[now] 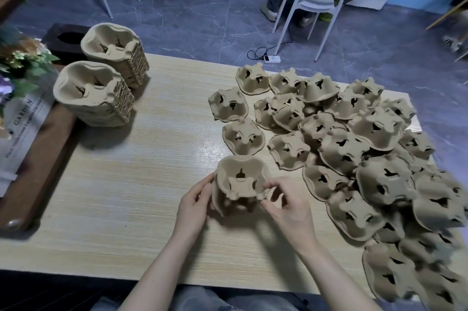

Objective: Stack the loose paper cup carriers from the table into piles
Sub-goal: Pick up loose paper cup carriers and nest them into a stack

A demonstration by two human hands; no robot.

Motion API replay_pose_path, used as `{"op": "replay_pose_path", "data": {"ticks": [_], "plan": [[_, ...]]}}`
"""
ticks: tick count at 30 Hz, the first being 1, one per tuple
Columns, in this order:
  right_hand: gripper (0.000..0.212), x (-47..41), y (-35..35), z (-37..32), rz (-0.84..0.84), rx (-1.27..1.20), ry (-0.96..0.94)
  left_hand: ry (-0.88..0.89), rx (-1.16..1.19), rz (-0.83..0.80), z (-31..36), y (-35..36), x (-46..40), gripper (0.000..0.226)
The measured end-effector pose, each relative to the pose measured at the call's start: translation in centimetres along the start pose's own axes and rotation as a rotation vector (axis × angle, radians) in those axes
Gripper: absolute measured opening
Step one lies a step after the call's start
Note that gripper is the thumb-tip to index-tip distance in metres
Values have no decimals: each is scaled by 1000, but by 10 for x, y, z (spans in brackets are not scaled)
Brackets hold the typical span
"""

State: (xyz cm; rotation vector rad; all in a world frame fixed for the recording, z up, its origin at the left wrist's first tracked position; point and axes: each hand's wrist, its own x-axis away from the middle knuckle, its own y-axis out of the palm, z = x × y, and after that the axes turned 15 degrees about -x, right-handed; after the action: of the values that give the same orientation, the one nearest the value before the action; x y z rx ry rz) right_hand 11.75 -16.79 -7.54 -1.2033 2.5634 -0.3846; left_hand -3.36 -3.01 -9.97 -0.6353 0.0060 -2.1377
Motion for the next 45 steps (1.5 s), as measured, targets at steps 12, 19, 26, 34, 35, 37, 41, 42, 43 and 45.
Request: {"op": "replay_pose_path", "data": {"ticks": [12,19,26,34,35,37,41,42,43,45], "plan": [[48,23,-1,20,-150,93,59,-45,2,-17,5,3,8,29],[43,25,-9,27,-159,73,79,-34,20,-8,2,6,9,35],[43,27,-9,34,-210,109,124,-40,25,16,-1,12,7,41],[39,25,-5,44,-249,141,152,-17,2,38,-8,11,-1,44],[35,23,-6,45,-239,143,147,-15,-1,42,-8,10,-3,43],[30,15,-10,43,-190,169,120,-10,-15,45,-8,9,-8,41],[37,-26,-29,32,-20,240,103,7,-40,19,-2,10,-14,39],[41,-40,-36,30,-1,273,109,13,-41,8,0,11,-14,39],[45,-53,-41,29,5,298,124,17,-44,-1,1,11,-14,39],[50,-77,-47,30,-5,354,203,21,-46,-10,3,9,-13,38]]}}
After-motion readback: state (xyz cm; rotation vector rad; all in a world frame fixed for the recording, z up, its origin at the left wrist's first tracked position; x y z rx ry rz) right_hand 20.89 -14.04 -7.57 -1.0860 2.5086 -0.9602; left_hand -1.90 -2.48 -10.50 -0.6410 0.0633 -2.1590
